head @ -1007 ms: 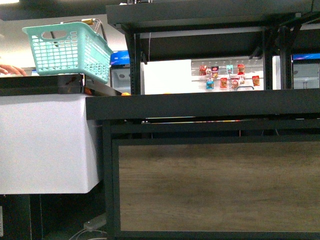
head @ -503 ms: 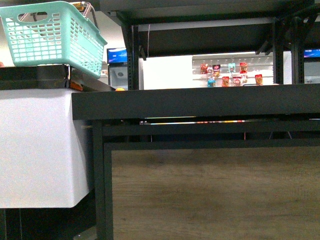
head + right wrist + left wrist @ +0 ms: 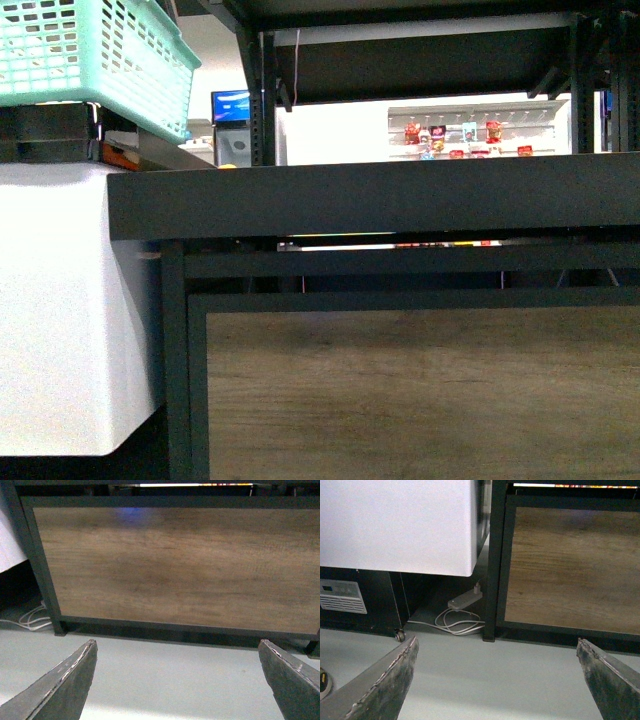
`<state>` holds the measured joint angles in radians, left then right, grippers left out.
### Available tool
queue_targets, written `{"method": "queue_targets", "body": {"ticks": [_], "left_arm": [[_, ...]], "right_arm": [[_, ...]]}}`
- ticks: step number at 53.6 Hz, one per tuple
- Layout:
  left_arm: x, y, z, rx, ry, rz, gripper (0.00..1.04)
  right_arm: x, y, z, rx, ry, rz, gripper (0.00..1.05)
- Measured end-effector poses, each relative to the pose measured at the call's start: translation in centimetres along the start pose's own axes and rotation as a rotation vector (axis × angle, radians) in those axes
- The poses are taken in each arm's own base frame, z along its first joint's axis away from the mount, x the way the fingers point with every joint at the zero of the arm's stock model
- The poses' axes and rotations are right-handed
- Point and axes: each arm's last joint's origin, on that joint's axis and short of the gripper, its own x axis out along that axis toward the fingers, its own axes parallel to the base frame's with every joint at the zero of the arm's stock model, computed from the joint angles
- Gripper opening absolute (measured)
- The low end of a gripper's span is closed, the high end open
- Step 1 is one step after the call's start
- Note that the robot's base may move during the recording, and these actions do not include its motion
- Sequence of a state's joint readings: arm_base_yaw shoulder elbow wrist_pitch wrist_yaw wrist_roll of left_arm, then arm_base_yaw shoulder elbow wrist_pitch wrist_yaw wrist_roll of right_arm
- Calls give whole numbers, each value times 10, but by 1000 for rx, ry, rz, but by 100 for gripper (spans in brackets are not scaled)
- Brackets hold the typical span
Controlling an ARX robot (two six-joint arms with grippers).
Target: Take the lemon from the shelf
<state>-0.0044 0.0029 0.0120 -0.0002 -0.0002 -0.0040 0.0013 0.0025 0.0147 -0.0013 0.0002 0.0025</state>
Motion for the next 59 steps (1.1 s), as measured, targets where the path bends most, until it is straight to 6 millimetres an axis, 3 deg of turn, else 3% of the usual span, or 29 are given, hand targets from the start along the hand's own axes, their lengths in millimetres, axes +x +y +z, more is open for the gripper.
{"method": "queue_targets", "body": {"ticks": [59], "left_arm": [[0, 0, 0, 0, 0, 0, 97]], "right_arm": [[0, 0, 0, 1, 0, 1, 97]]}}
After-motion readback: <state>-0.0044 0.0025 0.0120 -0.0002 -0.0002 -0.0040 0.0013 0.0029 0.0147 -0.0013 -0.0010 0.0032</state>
